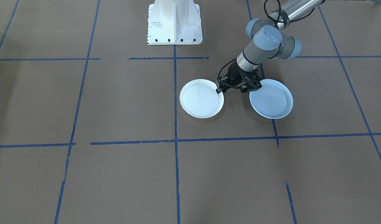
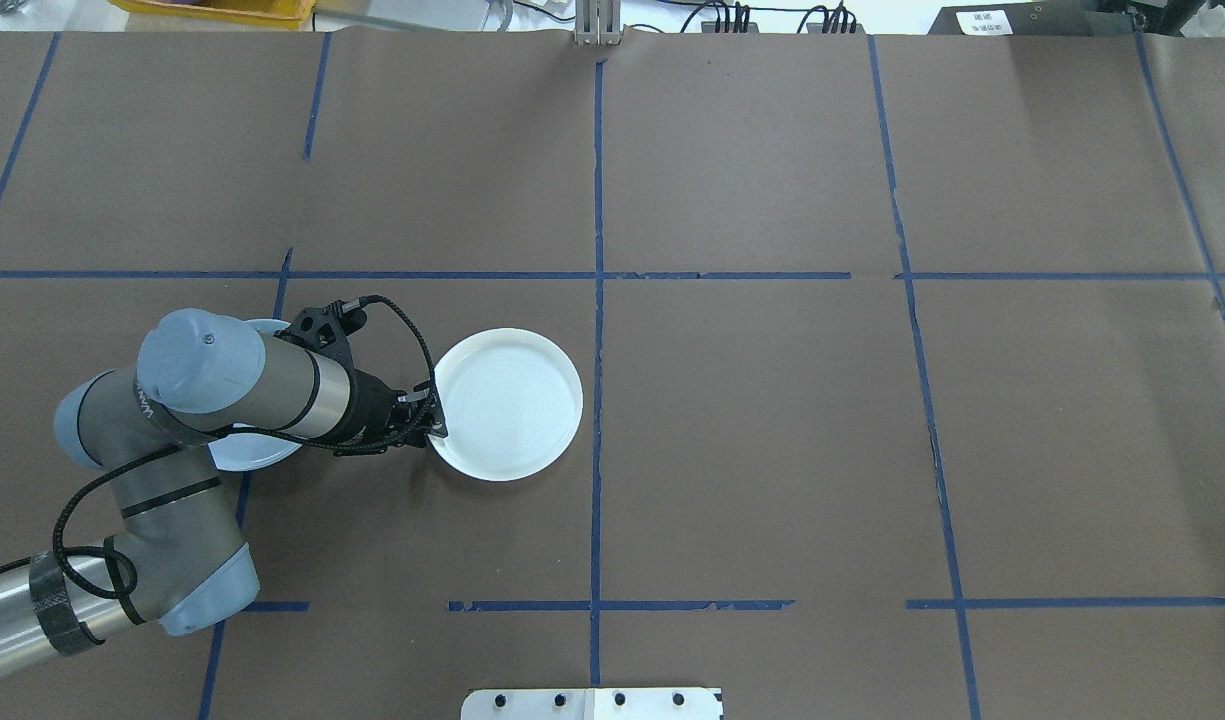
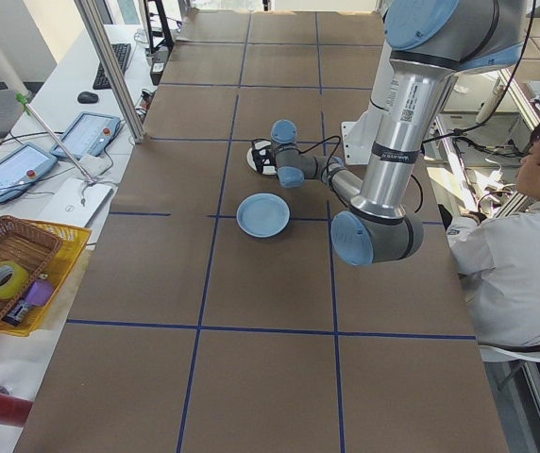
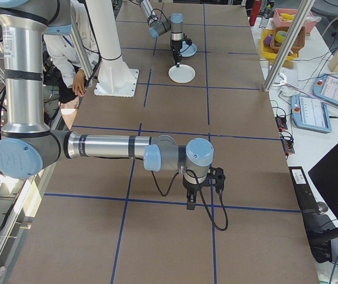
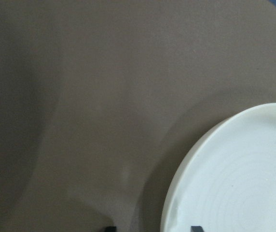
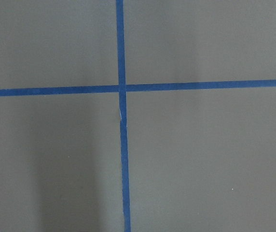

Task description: Stack plate in center

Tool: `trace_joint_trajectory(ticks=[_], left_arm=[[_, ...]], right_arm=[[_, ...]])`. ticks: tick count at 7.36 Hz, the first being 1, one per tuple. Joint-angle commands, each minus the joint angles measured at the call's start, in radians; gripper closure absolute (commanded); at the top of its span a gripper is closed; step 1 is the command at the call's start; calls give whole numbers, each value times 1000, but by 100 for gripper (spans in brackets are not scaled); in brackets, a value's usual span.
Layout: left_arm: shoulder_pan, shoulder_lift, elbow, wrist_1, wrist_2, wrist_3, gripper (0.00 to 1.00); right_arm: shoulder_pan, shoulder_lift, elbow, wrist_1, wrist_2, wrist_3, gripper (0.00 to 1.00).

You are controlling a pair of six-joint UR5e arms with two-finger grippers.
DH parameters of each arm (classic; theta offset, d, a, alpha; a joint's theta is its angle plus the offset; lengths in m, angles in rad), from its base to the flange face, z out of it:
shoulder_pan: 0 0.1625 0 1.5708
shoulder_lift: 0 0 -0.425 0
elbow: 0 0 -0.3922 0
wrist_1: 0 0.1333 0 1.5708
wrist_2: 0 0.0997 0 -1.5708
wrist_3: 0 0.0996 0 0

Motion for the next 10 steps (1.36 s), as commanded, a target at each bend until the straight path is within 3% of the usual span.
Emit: trace_joint_trajectory(ticks=[1, 2, 4, 5, 6, 7, 8, 10], left_arm=[[10, -6, 7, 1, -2, 1, 66], [10, -6, 10, 0, -2, 3, 66], [8, -6, 7, 0, -19, 3, 100], [5, 5, -2, -5, -81, 3, 100], [-6, 8, -28, -9, -94, 4, 100], [-66, 13, -53, -11, -144, 23, 100], [-144, 57, -88, -11, -251, 103, 100], [-273, 222, -174, -16, -377, 315, 100]], right_arm=[[0, 0, 0, 0, -1, 0, 0], [0, 0, 0, 0, -1, 0, 0], [0, 0, 0, 0, 1, 0, 0], [0, 0, 0, 0, 1, 0, 0], [0, 0, 0, 0, -1, 0, 0], [0, 0, 0, 0, -1, -1, 0], [0, 0, 0, 0, 1, -1, 0], [2, 0, 0, 1, -1, -1, 0]])
